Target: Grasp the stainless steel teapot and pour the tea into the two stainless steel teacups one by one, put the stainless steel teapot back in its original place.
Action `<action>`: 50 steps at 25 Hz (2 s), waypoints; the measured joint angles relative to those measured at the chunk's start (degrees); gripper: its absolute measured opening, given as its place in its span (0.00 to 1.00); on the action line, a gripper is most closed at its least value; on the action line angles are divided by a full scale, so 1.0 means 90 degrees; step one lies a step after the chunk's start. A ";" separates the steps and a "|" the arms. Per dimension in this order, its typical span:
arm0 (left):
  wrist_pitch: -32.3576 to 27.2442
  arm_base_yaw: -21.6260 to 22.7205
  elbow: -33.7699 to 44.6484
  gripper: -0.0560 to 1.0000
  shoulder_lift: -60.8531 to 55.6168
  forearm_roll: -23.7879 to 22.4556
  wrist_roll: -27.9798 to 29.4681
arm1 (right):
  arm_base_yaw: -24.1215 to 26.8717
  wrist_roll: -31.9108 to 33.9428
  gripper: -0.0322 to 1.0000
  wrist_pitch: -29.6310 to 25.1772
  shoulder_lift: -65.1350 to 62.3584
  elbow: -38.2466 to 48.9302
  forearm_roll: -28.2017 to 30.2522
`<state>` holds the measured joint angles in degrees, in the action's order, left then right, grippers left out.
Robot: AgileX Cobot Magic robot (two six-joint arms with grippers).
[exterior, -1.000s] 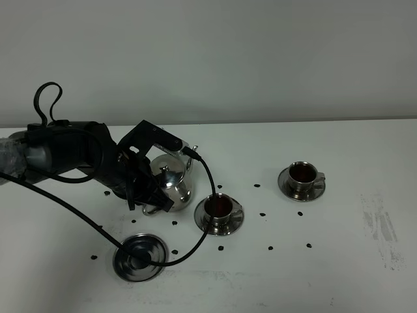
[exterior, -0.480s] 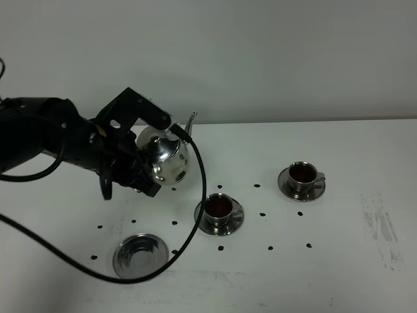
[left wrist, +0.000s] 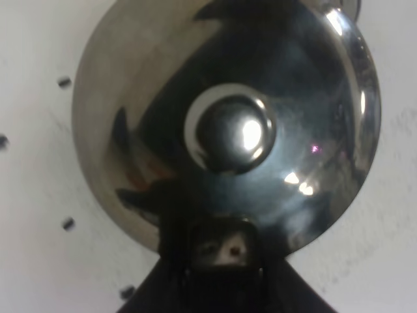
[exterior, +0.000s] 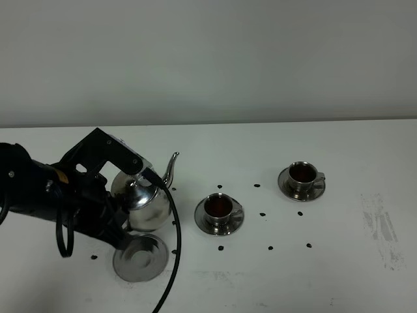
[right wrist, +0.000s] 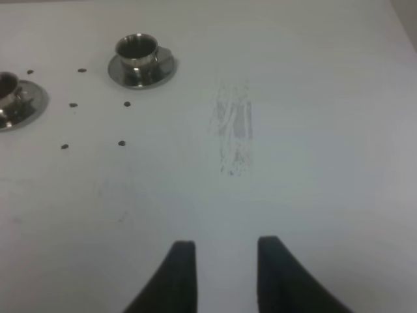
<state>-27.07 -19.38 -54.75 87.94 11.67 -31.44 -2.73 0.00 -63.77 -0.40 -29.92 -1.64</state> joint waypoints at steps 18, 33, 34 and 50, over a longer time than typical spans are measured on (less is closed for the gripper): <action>0.0750 0.0000 0.1077 0.28 0.0224 0.0013 -0.0001 | 0.0000 0.0000 0.25 0.0000 0.0000 0.0000 0.0000; 0.0764 0.0083 0.1089 0.28 0.0574 0.0025 -0.0001 | 0.0000 0.0000 0.25 0.0000 0.0000 0.0000 0.0000; 0.0771 0.0083 0.1089 0.28 0.0574 0.0032 -0.0001 | 0.0000 0.0000 0.25 0.0000 0.0000 0.0000 0.0000; 0.0772 0.0142 0.1089 0.28 0.0451 0.0039 -0.0001 | 0.0000 0.0000 0.25 0.0000 0.0000 0.0000 0.0000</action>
<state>-20.12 -18.10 -44.94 92.00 12.02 -31.45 -2.73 0.00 -63.77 -0.40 -29.92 -1.64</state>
